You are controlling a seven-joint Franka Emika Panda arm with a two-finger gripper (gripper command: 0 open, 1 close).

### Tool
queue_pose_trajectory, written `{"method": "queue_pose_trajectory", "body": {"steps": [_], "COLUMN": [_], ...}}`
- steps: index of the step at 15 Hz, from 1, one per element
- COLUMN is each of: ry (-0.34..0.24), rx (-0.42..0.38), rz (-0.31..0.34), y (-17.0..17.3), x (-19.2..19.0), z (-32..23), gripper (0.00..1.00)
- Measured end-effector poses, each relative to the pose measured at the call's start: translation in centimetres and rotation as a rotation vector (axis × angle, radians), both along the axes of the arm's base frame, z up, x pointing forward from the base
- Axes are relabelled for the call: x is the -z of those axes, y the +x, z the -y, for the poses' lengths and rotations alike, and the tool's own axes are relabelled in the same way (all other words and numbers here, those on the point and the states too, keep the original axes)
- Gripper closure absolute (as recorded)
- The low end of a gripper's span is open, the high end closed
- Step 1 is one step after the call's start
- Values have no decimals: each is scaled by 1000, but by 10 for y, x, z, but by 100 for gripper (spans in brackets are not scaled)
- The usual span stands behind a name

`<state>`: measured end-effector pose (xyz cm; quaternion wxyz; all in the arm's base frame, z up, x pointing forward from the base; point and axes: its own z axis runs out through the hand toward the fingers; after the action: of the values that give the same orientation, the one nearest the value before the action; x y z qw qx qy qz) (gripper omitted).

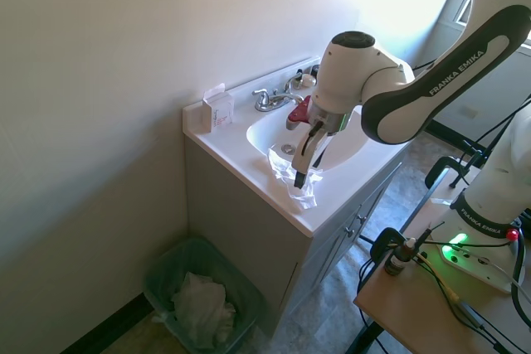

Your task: Throw the tissue in the trash bin

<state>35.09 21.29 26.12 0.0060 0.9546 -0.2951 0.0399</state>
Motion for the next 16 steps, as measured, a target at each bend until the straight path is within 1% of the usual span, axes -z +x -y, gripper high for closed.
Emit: {"method": "queue_pose_trajectory", "body": {"steps": [1,5,7,10,16], "ry": [-2,-14,-29,-37,-46], "rx": [0,-1,1,6,15], "rz": [-2,-5,-4,-21,-10], "y": [0,6,11,18,21], "x": [4,10,15,27,28], "z": [-3,-7,-5,-6,-9], "gripper": [100,100,100,100,100]}}
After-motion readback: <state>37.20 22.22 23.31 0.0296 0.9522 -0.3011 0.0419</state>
